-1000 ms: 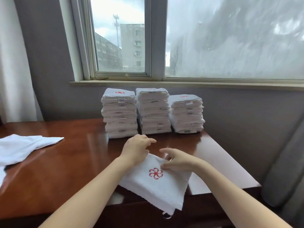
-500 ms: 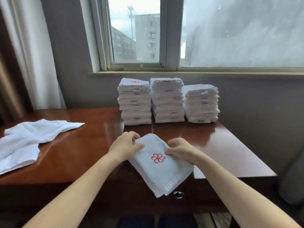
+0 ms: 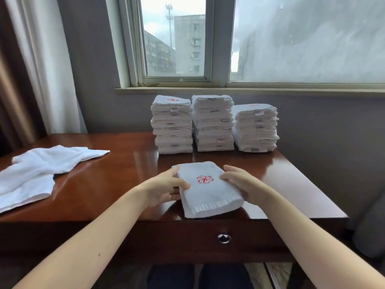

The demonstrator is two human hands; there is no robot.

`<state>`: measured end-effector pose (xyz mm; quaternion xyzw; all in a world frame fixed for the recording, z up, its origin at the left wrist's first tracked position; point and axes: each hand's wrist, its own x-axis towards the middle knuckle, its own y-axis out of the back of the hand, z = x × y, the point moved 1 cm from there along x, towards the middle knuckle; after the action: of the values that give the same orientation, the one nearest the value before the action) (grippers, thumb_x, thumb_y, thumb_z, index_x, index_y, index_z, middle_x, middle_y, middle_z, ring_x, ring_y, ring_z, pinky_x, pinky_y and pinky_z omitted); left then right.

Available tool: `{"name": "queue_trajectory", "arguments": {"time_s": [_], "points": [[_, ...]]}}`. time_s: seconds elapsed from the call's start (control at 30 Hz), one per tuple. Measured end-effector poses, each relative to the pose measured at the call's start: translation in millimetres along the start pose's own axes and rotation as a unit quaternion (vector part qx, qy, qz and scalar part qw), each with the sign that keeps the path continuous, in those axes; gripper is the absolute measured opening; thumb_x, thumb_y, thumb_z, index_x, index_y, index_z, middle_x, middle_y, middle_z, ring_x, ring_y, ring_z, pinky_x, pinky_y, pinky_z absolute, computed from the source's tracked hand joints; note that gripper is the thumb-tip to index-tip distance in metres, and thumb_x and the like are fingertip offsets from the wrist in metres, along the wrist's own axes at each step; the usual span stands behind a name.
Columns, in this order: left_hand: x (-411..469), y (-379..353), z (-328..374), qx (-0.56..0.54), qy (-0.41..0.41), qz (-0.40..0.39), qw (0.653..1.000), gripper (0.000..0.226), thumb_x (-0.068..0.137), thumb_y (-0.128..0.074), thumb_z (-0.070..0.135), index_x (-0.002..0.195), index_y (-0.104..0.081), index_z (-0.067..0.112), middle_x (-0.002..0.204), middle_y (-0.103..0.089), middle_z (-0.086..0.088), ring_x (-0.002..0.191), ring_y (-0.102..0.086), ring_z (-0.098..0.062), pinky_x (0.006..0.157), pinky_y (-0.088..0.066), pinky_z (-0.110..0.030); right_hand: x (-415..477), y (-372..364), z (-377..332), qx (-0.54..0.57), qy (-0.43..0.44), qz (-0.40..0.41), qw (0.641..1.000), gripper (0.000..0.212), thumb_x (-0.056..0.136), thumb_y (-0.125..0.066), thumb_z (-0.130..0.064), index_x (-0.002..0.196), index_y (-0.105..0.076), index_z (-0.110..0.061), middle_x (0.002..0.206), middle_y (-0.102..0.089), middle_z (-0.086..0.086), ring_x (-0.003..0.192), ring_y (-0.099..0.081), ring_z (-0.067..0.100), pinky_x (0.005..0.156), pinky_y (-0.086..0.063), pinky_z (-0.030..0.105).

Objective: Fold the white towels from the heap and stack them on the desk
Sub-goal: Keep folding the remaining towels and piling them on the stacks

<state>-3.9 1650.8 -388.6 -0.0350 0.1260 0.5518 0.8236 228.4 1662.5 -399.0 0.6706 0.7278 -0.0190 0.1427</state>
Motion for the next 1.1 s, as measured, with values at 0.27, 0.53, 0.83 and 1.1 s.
{"name": "queue_trajectory", "arguments": {"time_s": [0.27, 0.53, 0.83, 1.1], "points": [[2, -24, 41, 0.056, -0.120, 0.007, 0.991, 0.079, 0.096, -0.052, -0.004, 0.156, -0.014, 0.031, 0.138, -0.056, -0.002, 0.107, -0.062, -0.008, 0.076, -0.057, -0.021, -24, 35, -22, 0.050, 0.065, -0.057, 0.995, 0.072, 0.083, -0.042, -0.002, 0.144, -0.038, -0.040, 0.129, -0.061, -0.003, 0.104, -0.060, 0.025, 0.083, -0.048, 0.038], [52, -59, 126, 0.134, -0.217, -0.024, 0.967, 0.080, 0.098, -0.047, -0.006, 0.156, -0.011, 0.035, 0.141, -0.053, 0.000, 0.110, -0.063, -0.009, 0.087, -0.058, -0.040, -19, 108, -76, 0.003, 0.207, 0.048, 0.977, 0.095, 0.055, -0.046, -0.015, 0.147, -0.035, -0.038, 0.132, -0.053, -0.008, 0.092, -0.059, 0.008, 0.058, -0.045, 0.014], [159, -78, 226, 0.185, -0.290, 0.010, 0.939, 0.077, 0.095, -0.045, -0.009, 0.156, -0.017, 0.029, 0.132, -0.055, 0.006, 0.092, -0.060, -0.013, 0.068, -0.052, -0.029, 70, 193, -151, 0.010, 0.281, 0.134, 0.950, 0.092, 0.053, -0.046, -0.012, 0.141, -0.046, -0.038, 0.131, -0.056, -0.010, 0.115, -0.058, 0.017, 0.107, -0.042, 0.044], [270, -78, 299, 0.177, -0.291, 0.033, 0.940, 0.075, 0.094, -0.041, -0.012, 0.156, -0.018, 0.022, 0.133, -0.054, -0.001, 0.094, -0.061, -0.013, 0.068, -0.053, -0.030, 165, 246, -212, 0.016, 0.271, 0.155, 0.950, 0.089, 0.054, -0.043, -0.015, 0.140, -0.046, -0.037, 0.124, -0.058, -0.003, 0.078, -0.061, 0.014, 0.047, -0.042, 0.016]]}}
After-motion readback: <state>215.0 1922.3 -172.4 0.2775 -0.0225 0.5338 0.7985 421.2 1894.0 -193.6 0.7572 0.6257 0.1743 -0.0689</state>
